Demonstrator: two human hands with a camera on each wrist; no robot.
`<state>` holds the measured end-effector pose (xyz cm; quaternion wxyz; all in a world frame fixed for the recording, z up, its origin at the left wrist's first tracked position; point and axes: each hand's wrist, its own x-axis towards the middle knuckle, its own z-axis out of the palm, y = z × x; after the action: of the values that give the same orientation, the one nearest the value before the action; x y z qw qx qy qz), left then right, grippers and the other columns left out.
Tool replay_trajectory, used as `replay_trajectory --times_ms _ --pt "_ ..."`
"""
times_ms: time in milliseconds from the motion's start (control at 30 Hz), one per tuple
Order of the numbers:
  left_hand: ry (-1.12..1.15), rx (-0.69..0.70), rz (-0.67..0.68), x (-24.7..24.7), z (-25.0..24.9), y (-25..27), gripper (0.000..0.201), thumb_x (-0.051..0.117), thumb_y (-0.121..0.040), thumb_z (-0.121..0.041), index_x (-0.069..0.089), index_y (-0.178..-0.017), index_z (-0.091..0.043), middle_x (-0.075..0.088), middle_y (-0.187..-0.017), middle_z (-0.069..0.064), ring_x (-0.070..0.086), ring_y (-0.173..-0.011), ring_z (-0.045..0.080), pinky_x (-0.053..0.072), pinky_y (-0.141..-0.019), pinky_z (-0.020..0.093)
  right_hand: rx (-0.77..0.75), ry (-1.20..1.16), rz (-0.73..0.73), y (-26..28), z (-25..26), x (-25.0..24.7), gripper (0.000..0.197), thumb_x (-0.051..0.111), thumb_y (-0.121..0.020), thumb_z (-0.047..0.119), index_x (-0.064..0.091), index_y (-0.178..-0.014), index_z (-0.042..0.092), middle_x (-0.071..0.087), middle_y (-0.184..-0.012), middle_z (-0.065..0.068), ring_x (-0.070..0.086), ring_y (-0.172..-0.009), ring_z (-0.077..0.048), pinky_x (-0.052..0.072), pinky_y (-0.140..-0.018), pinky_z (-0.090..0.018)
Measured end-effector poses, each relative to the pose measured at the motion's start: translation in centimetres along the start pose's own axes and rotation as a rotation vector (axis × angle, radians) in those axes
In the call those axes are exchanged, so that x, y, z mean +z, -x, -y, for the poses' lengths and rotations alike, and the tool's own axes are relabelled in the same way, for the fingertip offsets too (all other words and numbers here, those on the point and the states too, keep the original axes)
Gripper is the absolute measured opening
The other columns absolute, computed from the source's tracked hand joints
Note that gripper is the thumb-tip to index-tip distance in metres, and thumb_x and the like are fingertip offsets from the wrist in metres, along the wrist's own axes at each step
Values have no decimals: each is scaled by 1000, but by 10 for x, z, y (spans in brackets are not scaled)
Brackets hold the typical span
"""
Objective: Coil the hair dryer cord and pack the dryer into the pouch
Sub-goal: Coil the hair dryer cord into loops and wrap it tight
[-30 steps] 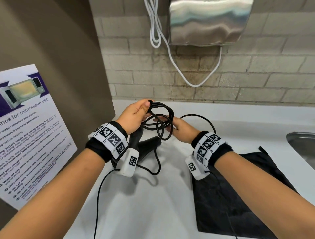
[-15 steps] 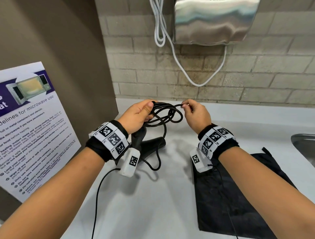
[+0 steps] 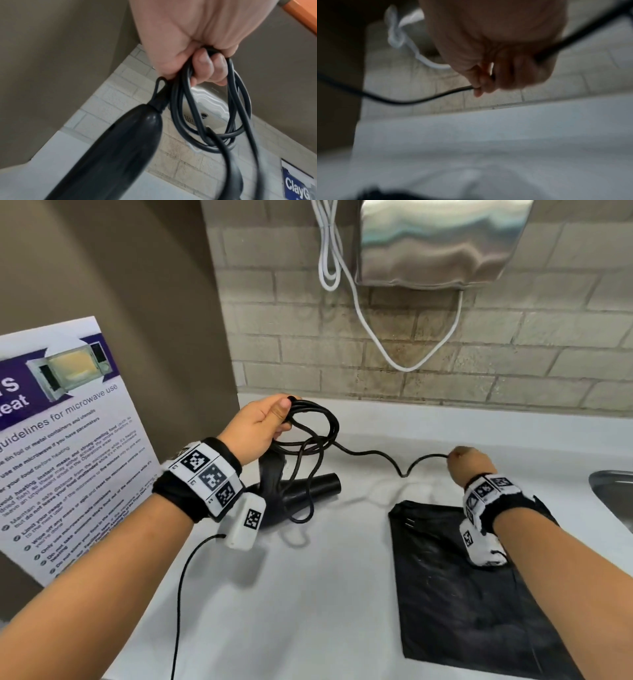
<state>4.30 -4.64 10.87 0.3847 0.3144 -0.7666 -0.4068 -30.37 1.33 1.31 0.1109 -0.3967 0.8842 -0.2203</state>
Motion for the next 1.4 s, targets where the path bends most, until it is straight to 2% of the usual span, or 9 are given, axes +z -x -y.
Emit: replay_trajectory --times_ms 233,300,400,533,667,1000,1133,1233,1400 --pt "13 -34 20 11 -3 -5 27 28 -100 -18 53 -105 -9 50 -76 -4 53 -54 -11 37 -60 11 -282 -169 128 25 39 15 45 48 -80 -4 56 -120 14 59 -120 -14 55 -101 -26 41 -81 -21" --pt "16 -43 33 15 -3 -7 28 29 -100 -20 54 -105 -9 57 -77 -12 54 -55 -12 35 -64 17 -446 -363 241 42 69 14 41 45 -84 -8 57 -117 13 61 -114 -14 53 -92 -19 41 -72 -12" --pt "26 -55 32 19 -4 -11 28 29 -101 -21 54 -105 -10 58 -83 -14 55 -56 -13 35 -64 15 -595 -586 460 72 108 11 34 42 -92 -7 54 -118 11 61 -100 -9 58 -89 -11 43 -83 -15" --pt "74 -57 8 24 -6 -13 25 30 -100 -18 53 -103 -9 57 -84 -10 54 -55 -14 39 -62 6 -661 -680 577 89 124 11 26 38 -93 -11 54 -101 8 56 -77 -6 59 -55 5 45 -56 -8" --pt "146 -58 9 26 -8 -14 27 29 -100 -15 54 -93 -7 53 -46 -19 46 -44 -6 33 -50 3 -571 -647 464 81 121 20 32 43 -93 -3 54 -72 19 52 -64 -4 51 -42 0 42 -47 -12" --pt "301 -98 -17 17 -5 -16 53 23 -102 -25 46 -56 -14 30 -35 -10 24 -36 3 20 -46 17 13 -606 149 40 63 27 10 49 -90 1 58 -88 6 52 -65 -5 50 -30 -10 40 -32 -15" --pt "268 -100 1 17 -4 -13 45 25 -102 -26 52 -71 -8 31 -34 -13 26 -35 0 22 -43 13 50 -104 181 27 26 28 23 48 -88 6 61 -104 -2 64 -88 -17 63 -73 -30 54 -68 -36" --pt "281 -100 0 19 -3 -15 42 27 -101 -25 53 -73 -9 33 -36 -12 28 -36 0 23 -43 11 -42 61 169 35 33 25 47 42 -83 -1 47 -130 8 57 -119 -20 57 -107 -35 48 -86 -37" --pt "256 -78 -5 20 0 -17 32 36 -99 -19 56 -76 -8 37 -45 -14 33 -40 0 24 -44 10 -583 -202 198 57 83 16 68 44 -81 -8 32 -140 23 35 -143 -9 37 -131 -25 30 -105 -24"
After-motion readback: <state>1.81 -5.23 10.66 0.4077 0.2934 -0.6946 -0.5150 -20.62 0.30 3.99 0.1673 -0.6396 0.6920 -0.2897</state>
